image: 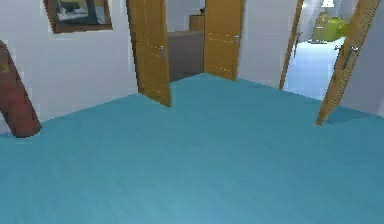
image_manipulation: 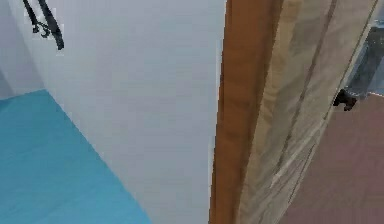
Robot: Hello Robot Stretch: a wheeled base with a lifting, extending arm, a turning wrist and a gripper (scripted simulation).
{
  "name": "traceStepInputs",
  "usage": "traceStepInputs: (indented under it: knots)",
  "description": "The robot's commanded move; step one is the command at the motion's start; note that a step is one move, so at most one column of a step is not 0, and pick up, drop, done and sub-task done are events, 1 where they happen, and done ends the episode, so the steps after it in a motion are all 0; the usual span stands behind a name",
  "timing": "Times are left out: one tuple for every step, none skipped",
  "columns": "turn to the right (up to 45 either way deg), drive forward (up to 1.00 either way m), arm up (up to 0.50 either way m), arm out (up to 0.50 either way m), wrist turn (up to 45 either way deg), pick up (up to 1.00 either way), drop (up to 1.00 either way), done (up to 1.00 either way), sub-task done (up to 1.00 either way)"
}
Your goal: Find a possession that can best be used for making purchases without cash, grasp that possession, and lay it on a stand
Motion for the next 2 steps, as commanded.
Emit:
traceStepInputs:
  knots:
    - [0.0,1.00,0.00,0.00,0.0,0.00,0.00,0.00,0.00]
    - [0.0,1.00,0.00,0.00,0.0,0.00,0.00,0.00,0.00]
